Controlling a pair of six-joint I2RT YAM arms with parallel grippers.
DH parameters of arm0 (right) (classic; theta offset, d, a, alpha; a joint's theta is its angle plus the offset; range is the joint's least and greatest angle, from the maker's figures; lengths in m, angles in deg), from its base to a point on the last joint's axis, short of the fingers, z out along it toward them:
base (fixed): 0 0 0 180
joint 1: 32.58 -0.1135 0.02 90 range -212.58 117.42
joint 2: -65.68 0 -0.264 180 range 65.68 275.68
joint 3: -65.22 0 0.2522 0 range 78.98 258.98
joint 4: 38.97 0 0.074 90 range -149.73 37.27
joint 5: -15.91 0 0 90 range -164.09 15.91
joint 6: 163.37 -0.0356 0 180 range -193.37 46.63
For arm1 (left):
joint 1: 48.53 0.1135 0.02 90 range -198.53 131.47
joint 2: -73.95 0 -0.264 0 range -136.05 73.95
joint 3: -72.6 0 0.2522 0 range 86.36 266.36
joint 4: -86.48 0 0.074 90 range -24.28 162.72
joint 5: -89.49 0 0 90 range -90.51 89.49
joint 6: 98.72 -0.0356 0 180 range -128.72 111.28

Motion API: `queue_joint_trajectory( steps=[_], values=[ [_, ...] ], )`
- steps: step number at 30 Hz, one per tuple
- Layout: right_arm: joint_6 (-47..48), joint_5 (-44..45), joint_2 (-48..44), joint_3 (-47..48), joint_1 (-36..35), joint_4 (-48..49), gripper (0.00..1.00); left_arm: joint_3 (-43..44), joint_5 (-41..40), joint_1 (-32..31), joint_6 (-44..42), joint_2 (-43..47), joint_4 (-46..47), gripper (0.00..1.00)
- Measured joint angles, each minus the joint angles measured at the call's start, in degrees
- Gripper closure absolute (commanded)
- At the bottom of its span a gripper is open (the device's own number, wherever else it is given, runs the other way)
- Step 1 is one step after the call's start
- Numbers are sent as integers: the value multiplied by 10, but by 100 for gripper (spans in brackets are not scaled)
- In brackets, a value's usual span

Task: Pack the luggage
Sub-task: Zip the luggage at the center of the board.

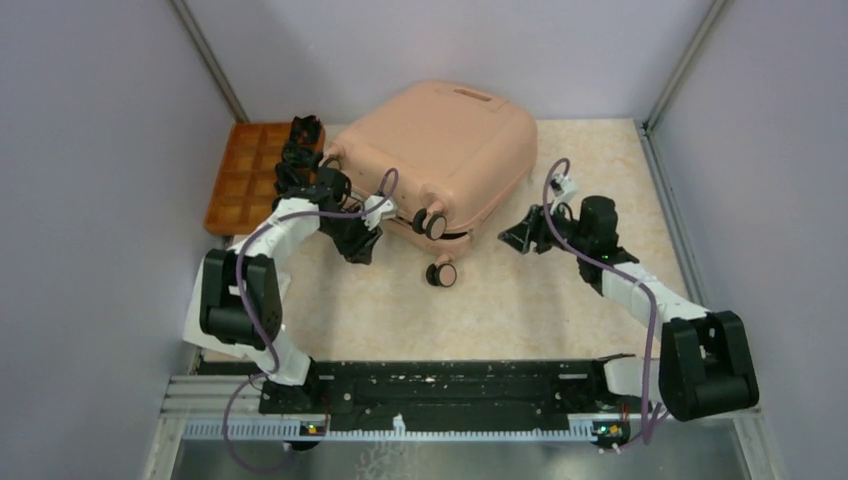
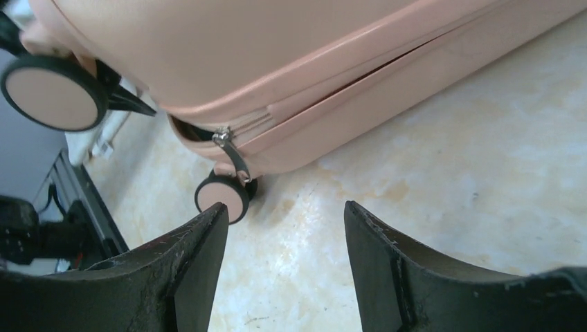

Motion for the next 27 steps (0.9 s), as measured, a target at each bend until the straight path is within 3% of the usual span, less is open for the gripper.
queue_joint_trajectory(
  steps=[5, 12, 20, 27],
  values=[
    [28, -40, 66, -2, -28, 35, 39, 1, 93, -2, -26, 67, -98, 45],
    [-6, -111, 152, -11, -29, 189, 35, 6, 159, -2, -28, 152, -166, 38],
    [-120, -179, 306, 5, -34, 382, 35, 54, 200, -2, 10, 198, -184, 32],
    [-210, -209, 378, 16, -48, 512, 35, 184, 177, 0, 87, 187, -147, 27]
  ],
)
